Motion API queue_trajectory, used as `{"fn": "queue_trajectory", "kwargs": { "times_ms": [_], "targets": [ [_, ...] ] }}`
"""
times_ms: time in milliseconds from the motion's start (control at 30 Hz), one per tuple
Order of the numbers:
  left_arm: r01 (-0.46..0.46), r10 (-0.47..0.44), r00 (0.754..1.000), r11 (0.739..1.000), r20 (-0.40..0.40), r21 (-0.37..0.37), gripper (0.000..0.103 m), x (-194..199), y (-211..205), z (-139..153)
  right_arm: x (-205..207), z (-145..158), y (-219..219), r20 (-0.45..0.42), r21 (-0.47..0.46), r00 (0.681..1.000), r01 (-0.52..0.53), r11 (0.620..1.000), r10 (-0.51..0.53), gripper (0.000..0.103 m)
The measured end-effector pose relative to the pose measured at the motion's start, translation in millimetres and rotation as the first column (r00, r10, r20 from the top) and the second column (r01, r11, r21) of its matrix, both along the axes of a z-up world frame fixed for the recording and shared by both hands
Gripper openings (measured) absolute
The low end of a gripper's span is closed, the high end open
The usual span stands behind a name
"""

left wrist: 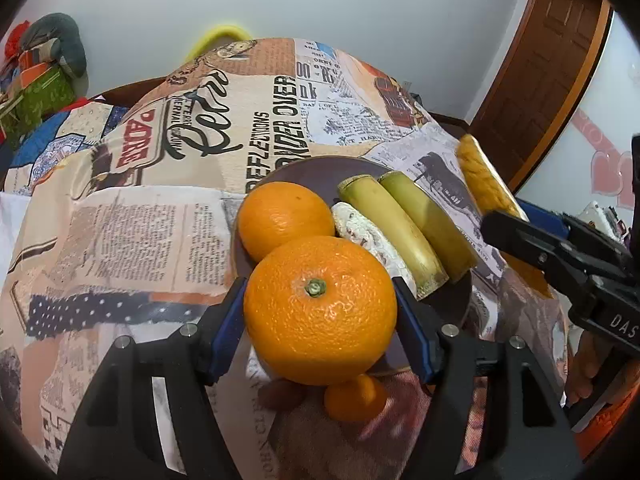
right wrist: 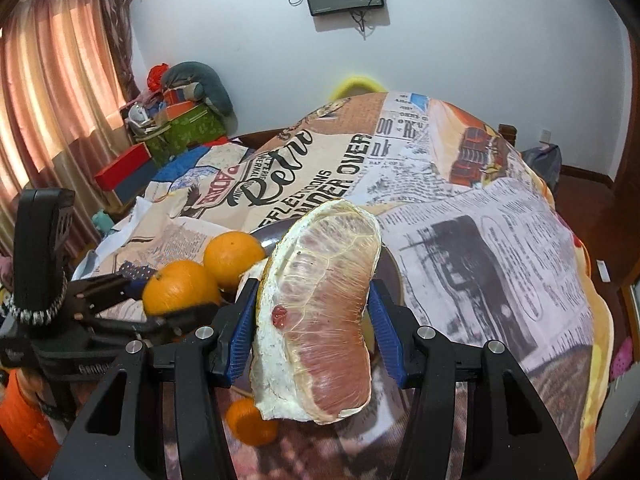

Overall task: Organize fruits
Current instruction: 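Lower the pomelo segment onto the plate and open the right tool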

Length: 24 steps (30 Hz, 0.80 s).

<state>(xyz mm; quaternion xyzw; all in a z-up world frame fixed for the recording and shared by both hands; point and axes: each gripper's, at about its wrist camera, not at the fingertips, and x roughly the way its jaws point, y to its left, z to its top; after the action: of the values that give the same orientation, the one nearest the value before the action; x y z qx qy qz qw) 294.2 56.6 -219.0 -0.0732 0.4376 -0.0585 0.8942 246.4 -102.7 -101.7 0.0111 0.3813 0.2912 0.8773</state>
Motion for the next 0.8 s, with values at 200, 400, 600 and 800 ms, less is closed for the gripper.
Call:
{"fn": "queue_trajectory", "kwargs": {
  "times_ms": [200, 400, 600, 800],
  "targets": [
    [0.004, -0.004, 1.0, 1.0, 0.002, -0.021, 0.069, 9, -1, -5, 15, -8, 7, -0.022, 0.014, 1.0, -0.009, 1.0, 0.01, 0.05],
    [0.012, -0.012, 1.0, 1.0, 0.007, -0.025, 0.069, 16, 0, -5, 26, -14, 14, -0.042, -0.004, 0.999, -0.032, 0.999, 0.031, 0.05],
    [0.017, -0.016, 1.0, 0.999, 0.012, -0.044, 0.069, 20, 1, -6, 32, -22, 17, -0.068, -0.025, 0.997, -0.043, 0.999, 0.041, 0.051],
    [0.026, -0.029, 0.999, 0.998, 0.046, 0.058, 0.069, 17, -10, 0, 33, -21, 14, -0.069, -0.007, 0.997, -0.032, 0.999, 0.031, 0.052]
  ]
}}
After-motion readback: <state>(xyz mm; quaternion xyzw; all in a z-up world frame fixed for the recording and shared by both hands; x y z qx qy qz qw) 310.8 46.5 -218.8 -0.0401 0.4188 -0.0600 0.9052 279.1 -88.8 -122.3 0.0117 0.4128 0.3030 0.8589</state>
